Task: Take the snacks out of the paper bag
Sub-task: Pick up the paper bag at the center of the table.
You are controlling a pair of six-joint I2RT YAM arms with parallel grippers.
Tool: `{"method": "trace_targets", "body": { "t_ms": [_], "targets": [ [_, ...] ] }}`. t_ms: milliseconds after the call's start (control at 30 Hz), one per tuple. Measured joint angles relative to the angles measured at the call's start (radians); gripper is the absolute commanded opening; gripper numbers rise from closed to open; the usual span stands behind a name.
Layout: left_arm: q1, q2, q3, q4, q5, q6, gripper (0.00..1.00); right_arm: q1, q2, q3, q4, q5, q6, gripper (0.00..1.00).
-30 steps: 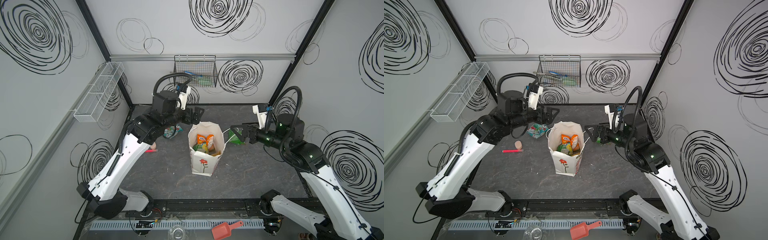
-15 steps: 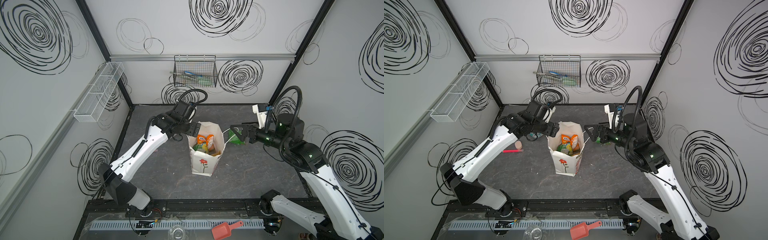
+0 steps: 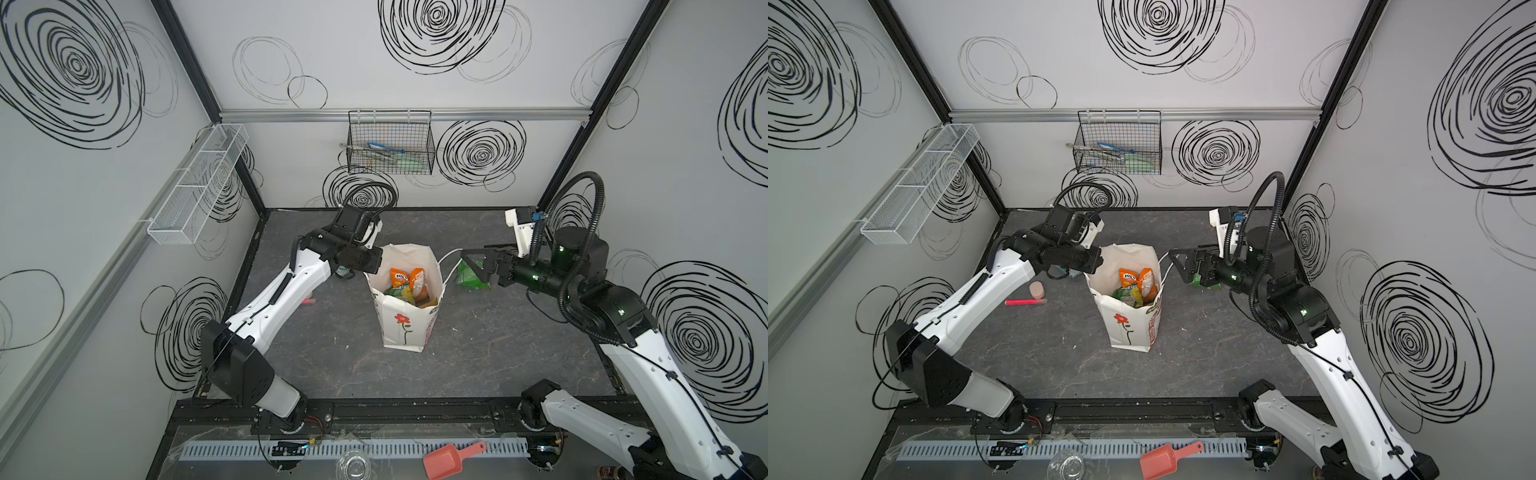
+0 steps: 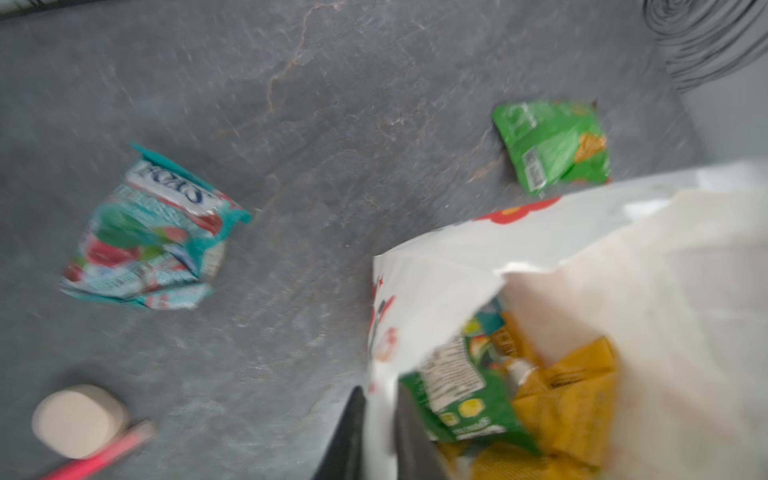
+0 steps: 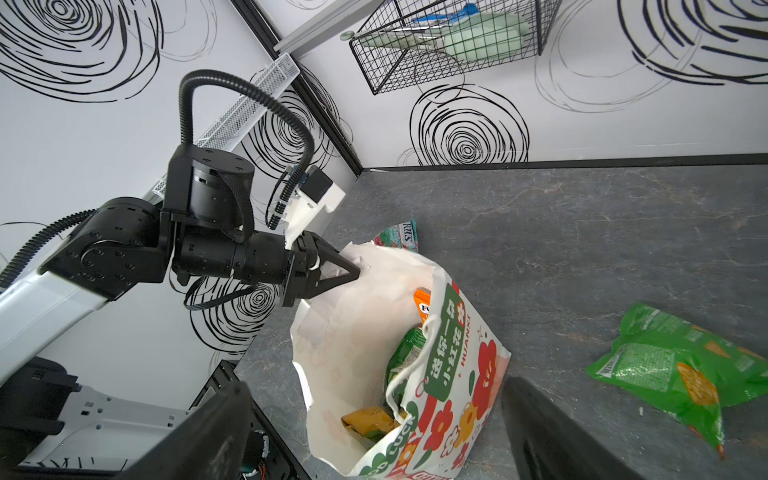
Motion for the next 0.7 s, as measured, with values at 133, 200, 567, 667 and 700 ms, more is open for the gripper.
{"method": "trace_targets", "body": {
  "t_ms": [133, 200, 567, 667, 700],
  "targets": [
    [0.023, 0.065, 0.121, -0.053, 0.014, 0.037, 0.0, 0.0, 0.005, 0.033, 0.0, 0.025, -0.006, 0.97],
    [0.022, 0.106, 0.214, -0.076, 0.008, 0.064, 0.0, 0.0, 0.006, 0.047, 0.001, 0.027, -0.007, 0.97],
    [-0.143, 0.162, 0.394, -0.025, -0.207, 0.226, 0.0, 0.0, 0.002, 0.026, 0.016, 0.007, -0.003, 0.99],
    [-0.172, 0.162, 0.306, 0.027, -0.232, 0.214, 0.0, 0.002, -0.006, -0.027, 0.038, -0.013, 0.009, 1.0],
    [-0.175, 0.163, 0.276, 0.037, -0.233, 0.206, 0.0, 0.005, -0.007, -0.046, 0.045, -0.019, 0.013, 0.98]
  ]
}}
